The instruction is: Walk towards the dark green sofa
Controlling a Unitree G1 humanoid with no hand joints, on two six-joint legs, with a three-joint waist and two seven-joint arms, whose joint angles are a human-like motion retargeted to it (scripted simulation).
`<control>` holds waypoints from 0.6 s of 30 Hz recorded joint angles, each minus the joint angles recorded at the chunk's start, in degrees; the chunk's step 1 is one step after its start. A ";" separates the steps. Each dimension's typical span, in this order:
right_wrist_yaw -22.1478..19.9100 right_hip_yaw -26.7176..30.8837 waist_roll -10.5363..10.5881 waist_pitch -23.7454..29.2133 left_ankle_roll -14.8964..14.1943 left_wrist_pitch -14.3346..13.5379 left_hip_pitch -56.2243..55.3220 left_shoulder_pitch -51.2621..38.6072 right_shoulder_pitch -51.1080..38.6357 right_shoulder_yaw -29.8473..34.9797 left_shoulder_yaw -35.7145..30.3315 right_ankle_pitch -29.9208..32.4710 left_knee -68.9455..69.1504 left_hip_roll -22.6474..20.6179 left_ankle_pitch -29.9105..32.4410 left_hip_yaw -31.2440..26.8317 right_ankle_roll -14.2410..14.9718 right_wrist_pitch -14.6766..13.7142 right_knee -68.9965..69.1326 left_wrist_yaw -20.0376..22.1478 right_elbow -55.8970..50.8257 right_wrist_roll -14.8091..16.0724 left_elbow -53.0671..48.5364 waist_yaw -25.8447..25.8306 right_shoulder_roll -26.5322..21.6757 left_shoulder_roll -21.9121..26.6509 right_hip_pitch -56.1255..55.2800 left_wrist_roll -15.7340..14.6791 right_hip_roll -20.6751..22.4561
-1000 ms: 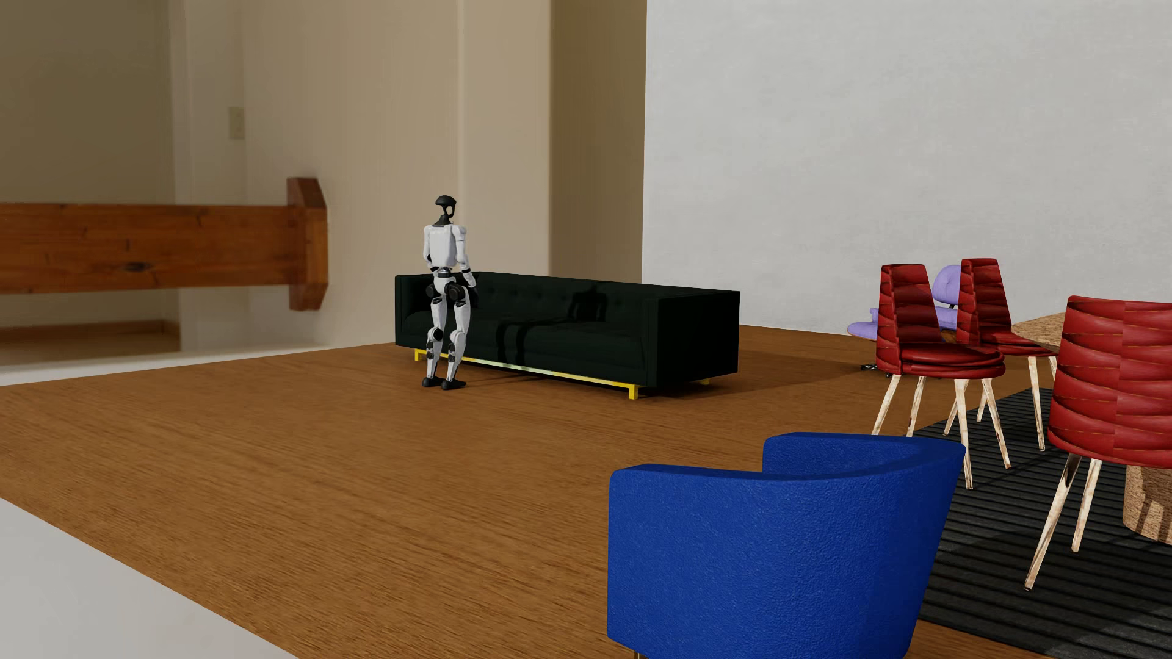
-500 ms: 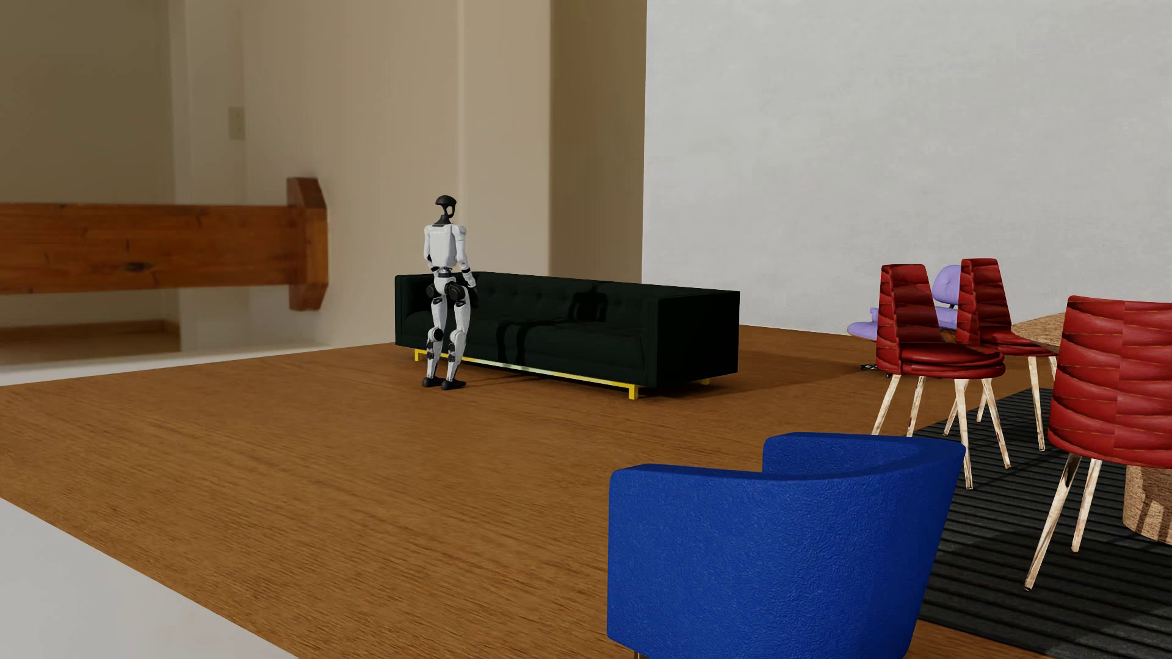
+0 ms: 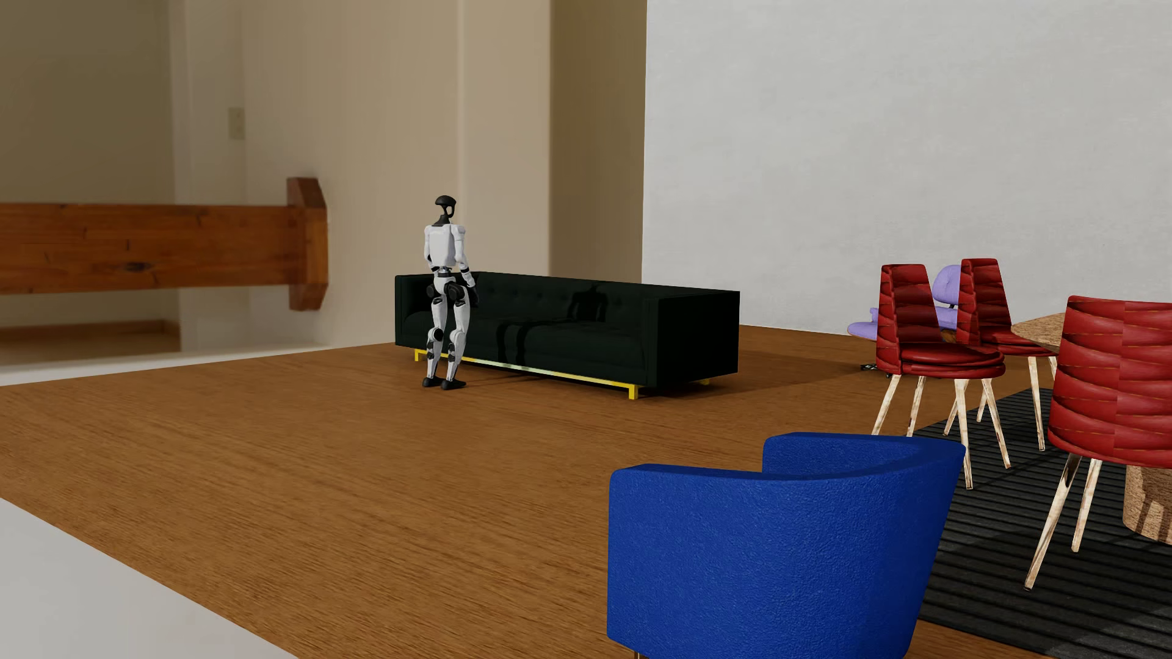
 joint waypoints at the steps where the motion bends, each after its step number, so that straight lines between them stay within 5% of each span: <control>1: -0.07 0.08 0.00 0.00 0.03 0.07 0.03 0.09 -0.01 -0.16 -0.01 0.02 -0.03 0.02 -0.01 0.09 0.03 -0.14 0.01 -0.07 0.12 0.00 -0.11 -0.03 0.02 -0.06 -0.02 0.01 0.03; 18: -0.27 1.41 0.02 0.37 0.47 0.77 0.48 -0.45 -0.37 -3.03 -0.36 -0.31 0.31 0.09 -0.59 1.55 0.55 -0.57 1.34 -0.18 0.02 -0.79 -0.10 -0.76 0.82 -1.21 -0.38 -0.10 0.21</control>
